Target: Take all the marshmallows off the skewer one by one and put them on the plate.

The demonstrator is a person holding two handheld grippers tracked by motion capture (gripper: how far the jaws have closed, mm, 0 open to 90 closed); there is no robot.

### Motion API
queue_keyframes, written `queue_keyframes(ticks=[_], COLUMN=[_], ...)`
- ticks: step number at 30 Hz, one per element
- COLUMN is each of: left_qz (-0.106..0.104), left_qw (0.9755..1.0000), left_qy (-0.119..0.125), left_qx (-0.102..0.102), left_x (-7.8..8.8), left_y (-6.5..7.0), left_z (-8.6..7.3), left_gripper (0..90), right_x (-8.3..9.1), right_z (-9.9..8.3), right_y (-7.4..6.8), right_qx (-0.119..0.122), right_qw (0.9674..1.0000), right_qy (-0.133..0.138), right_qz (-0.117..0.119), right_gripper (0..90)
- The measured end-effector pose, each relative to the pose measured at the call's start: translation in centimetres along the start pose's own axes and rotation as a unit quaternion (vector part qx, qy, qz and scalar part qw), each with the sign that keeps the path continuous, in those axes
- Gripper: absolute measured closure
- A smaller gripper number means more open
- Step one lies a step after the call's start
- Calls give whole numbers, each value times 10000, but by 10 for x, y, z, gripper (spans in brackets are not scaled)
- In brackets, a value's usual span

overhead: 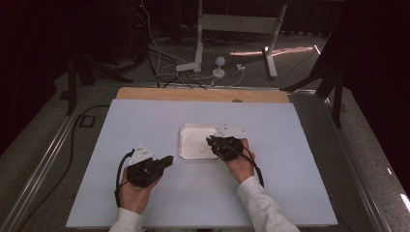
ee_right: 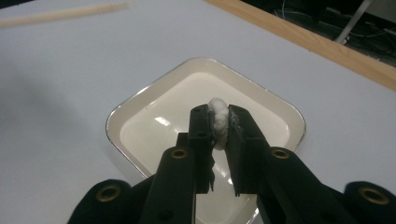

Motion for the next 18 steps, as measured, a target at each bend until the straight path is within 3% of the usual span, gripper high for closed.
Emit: queue_keyframes(ticks=[12, 18], left_qz=[-63, -74], left_qw=[9999, 9998], left_qy=[144, 150], left_qx=[16, 48], left_x=[-6, -12], left_y=[-2, -4], left_z=[17, 19], left_gripper=[898, 898], right_x=[-10, -14], right_z=[-18, -21], right_y=[6, 3], right_qx=[-46, -100], right_qw=[9995, 9992], right_qy=[-321, -369], right_qz=[36, 141], right_gripper=[767, 613])
Point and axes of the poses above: each handheld gripper's, and its own axes: x roughly backward along the jaws, z roughly out of its top, y roughly to its right, the point moved 10 cm from there along -x, roughly forward along the jaws, and after that the axes turned 6 degrees about -z, right-handed, at the moved point
